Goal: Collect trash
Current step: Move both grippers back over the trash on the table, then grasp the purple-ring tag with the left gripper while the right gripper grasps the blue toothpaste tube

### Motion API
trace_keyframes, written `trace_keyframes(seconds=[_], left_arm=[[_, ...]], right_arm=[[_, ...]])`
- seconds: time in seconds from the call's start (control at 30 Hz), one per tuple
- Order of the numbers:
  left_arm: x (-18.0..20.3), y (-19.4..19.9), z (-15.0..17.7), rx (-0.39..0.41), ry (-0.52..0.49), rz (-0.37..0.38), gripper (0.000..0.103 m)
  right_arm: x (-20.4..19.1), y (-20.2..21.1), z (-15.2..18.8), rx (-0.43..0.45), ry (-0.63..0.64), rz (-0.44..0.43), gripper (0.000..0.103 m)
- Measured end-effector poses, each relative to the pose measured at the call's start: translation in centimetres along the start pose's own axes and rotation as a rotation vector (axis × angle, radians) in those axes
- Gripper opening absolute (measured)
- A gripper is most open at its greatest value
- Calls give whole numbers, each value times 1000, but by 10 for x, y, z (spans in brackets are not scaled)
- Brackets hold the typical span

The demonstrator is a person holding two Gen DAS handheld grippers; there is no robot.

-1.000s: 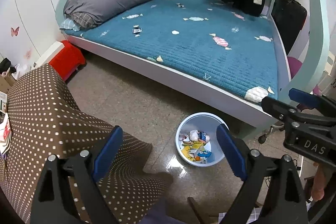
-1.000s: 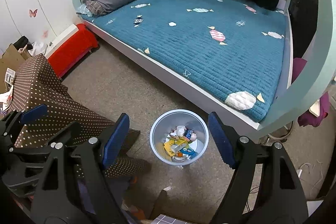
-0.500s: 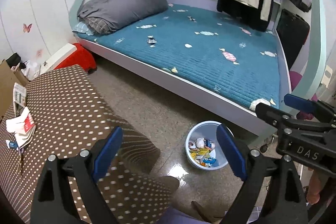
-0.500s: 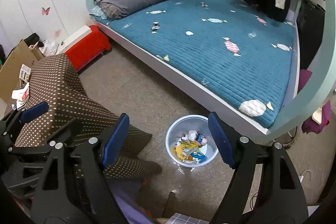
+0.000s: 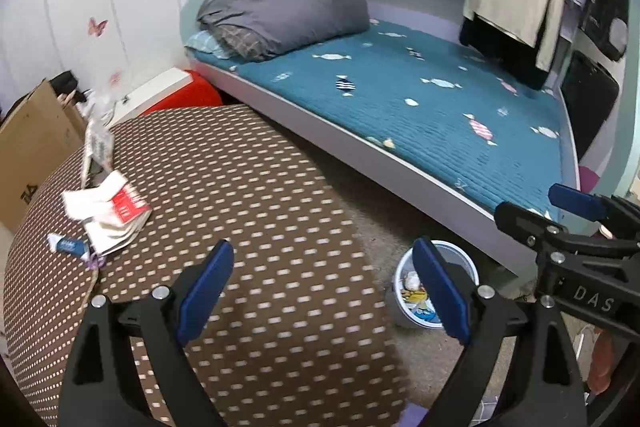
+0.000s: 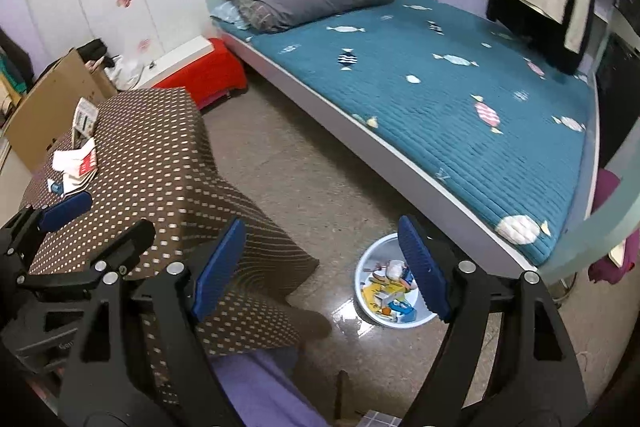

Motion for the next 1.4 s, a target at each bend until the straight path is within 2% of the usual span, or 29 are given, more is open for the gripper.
trace_keyframes(seconds=[0.47, 0.73, 0.9, 0.97, 1.03, 1.1, 1.13, 1.2, 1.4], left_arm=[[-116, 31, 21, 8, 148, -121, 90], [-183, 35, 43, -30, 232, -165, 89], [-197, 29, 51, -66, 227, -179, 72], [-200, 22, 55, -90, 216, -194, 61], [-202, 19, 57, -85, 215, -184, 54], [-204, 19, 58, -76, 226, -169, 33], [-206, 21, 58, -71, 241, -162, 16], [-209, 23, 59, -60, 249, -163, 1], [-222, 37, 67, -21, 294, -157, 1]], right_arm=[[-99, -6, -9, -3, 155, -74, 80], [-152, -15, -5, -25, 235, -129, 80], [-178, -21, 0, -40, 281, -148, 80], [-187, -23, 3, -44, 297, -158, 80], [-193, -24, 3, -49, 307, -163, 80], [-197, -26, 3, -54, 315, -168, 80], [-200, -27, 4, -57, 319, -168, 80], [-203, -28, 3, -60, 326, -169, 80], [-218, -26, 2, -58, 350, -193, 80]])
Point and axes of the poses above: each gripper's, at about its wrist camera, not at the fingertips, and y roughly against the way its jaws point, x to its right, z to its underside, the point moved 5 cm from there along -y, roughly the way its jaws point, and after that the axes turned 8 degrees about z, right-handed, at the moved point
